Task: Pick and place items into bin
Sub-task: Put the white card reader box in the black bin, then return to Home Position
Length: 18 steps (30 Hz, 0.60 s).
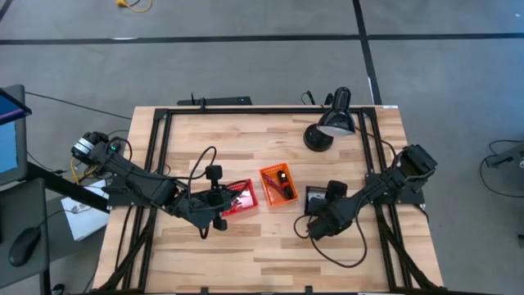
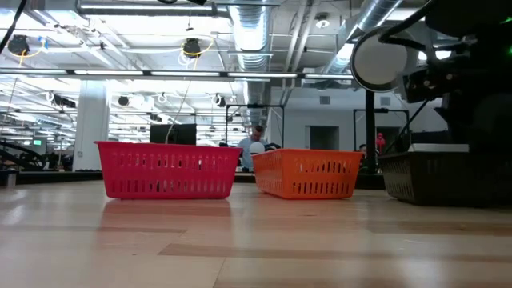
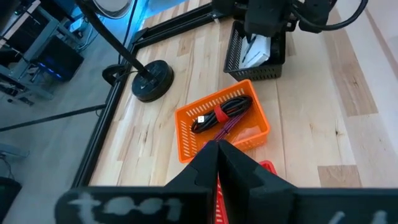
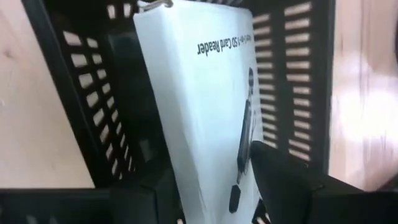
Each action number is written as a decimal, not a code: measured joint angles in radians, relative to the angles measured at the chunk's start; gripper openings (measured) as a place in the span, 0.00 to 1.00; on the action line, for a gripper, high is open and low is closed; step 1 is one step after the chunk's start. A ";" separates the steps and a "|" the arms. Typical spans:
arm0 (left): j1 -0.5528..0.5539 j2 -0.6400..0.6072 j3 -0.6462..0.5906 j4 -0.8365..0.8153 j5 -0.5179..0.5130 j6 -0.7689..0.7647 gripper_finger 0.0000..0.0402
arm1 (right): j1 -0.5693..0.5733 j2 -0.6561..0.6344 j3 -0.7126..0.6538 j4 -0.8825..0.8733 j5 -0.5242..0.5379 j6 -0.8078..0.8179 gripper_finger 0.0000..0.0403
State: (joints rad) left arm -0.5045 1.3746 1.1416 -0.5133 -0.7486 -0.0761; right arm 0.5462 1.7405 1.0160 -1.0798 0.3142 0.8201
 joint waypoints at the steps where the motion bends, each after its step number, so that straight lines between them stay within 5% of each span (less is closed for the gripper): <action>1: 0.000 0.000 0.000 0.000 0.000 0.000 0.00 | 0.000 0.000 0.006 -0.015 -0.006 0.010 0.44; 18: 0.000 0.000 0.000 -0.021 0.006 0.001 0.00 | 0.016 0.000 0.296 -0.294 -0.002 0.045 0.42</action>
State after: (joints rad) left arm -0.5045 1.3746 1.1416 -0.5342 -0.7423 -0.0746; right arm 0.5624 1.7405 1.3121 -1.3737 0.3120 0.8646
